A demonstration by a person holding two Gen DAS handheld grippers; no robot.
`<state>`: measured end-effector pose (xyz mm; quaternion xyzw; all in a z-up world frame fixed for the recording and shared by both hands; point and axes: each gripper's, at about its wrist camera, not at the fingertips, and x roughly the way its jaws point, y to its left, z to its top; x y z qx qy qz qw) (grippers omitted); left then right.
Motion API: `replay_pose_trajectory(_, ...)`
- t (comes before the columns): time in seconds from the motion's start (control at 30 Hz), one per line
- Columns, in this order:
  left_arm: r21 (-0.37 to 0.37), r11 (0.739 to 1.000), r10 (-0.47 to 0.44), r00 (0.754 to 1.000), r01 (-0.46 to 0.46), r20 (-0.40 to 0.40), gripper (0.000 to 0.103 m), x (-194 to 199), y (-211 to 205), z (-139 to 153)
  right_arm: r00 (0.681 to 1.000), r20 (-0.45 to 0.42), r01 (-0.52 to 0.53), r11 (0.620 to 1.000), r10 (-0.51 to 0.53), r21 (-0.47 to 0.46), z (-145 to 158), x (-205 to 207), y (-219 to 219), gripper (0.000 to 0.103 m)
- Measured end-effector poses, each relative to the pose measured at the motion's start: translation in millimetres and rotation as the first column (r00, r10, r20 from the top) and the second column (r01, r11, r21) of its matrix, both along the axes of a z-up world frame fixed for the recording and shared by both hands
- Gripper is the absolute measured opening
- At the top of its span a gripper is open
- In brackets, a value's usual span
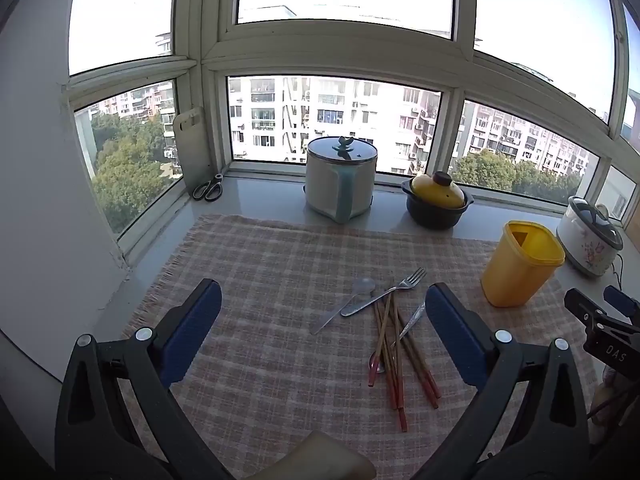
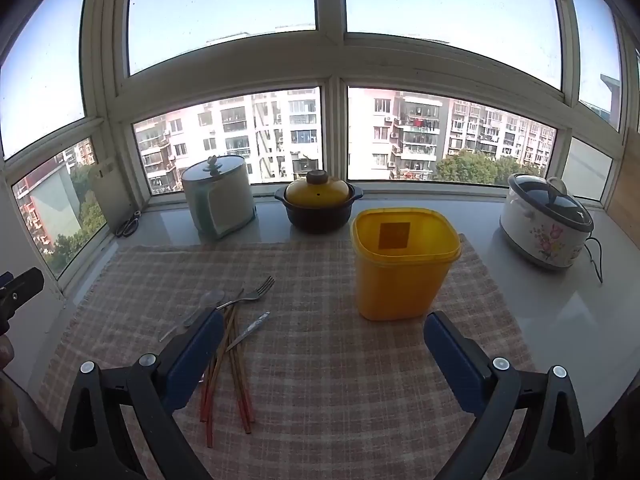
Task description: Organize utensils
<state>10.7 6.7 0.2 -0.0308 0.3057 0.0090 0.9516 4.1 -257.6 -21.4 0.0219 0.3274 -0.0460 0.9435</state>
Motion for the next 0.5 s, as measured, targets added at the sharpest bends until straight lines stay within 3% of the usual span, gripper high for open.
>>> replay_pose_trajectory(0.5,-0.006,1.000,-0.001,1.000,0.001,-0.006,0.103,-0.1,1.1,-3.7,1.000,0.002,0.010,1.000,-0.010,-0.001,-1.0,0.3,-0.4,0.101)
